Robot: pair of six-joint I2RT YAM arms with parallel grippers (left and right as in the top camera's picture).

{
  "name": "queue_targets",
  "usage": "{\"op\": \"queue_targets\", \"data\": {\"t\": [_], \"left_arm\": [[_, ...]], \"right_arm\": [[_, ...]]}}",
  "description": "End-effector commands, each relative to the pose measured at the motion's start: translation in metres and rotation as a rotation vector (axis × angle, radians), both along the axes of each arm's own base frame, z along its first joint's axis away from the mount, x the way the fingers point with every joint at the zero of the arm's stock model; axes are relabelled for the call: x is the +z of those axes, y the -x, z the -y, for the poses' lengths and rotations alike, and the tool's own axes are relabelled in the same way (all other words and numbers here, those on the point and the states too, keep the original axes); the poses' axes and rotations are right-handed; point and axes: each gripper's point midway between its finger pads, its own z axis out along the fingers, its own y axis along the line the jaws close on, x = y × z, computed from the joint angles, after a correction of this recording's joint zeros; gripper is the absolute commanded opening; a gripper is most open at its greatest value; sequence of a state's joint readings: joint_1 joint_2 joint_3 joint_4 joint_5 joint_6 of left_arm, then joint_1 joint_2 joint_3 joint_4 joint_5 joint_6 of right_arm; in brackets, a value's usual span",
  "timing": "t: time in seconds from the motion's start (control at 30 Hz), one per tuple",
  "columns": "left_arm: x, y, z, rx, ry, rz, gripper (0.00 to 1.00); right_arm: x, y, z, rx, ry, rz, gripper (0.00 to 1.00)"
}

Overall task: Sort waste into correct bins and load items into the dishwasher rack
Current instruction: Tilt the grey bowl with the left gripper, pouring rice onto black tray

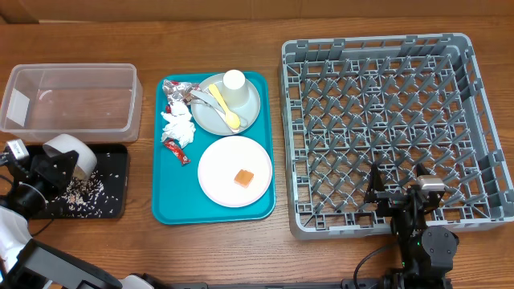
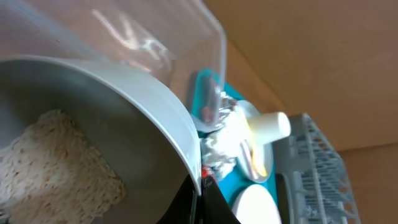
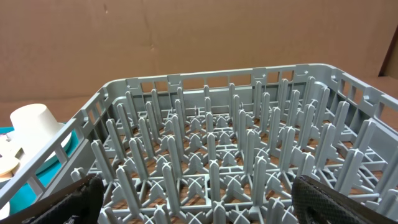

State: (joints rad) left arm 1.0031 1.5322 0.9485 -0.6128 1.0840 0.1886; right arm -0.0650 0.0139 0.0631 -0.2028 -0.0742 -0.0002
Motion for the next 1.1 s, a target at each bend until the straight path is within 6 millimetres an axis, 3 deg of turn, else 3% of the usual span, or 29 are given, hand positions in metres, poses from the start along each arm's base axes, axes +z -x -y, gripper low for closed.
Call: {"op": "queue_targets", "data": {"t": [0.0,0.17,0.27,0.3,0.37,0.5,0.73,1.07], "left_arm": [[-0.013,0.007,-0.008,0.062,0.015,-0.086,0.04],[0.0,0.003,-0.001,0.006,0.011,0.006,0.04],[-0.021,0.009,-0.021,0.129,0.002,-0.146,0.04],[-0.02,0.008,-0.02,0.134,0.023,-0.144,0.04],[-0.007,0.003,-0.009,0.043,-0.007,-0.036,0.04],[0.004,-0.001,-0.003,0.02,0.037,0.023,0.04],[0.006,-0.002,-0.004,0.011,0.017,0.038,0.04],[0.037,-0.004,0.018,-0.112,0.082,0.252,0.04]], "right_arm": [[0.002,0.0,0.001,-0.006,0.001,0.011,1.0],[0.002,0.0,0.001,-0.006,0.001,0.011,1.0],[0.002,0.0,0.001,-0.006,0.001,0.011,1.0],[0.002,0.0,0.001,-0.006,0.001,0.011,1.0],[0.002,0.0,0.001,-0.006,0.001,0.011,1.0],[0.002,0.0,0.001,-0.006,0.001,0.011,1.0],[0.002,0.0,0.001,-0.006,0.001,0.011,1.0],[0.002,0.0,0.001,-0.006,0.001,0.011,1.0]]}}
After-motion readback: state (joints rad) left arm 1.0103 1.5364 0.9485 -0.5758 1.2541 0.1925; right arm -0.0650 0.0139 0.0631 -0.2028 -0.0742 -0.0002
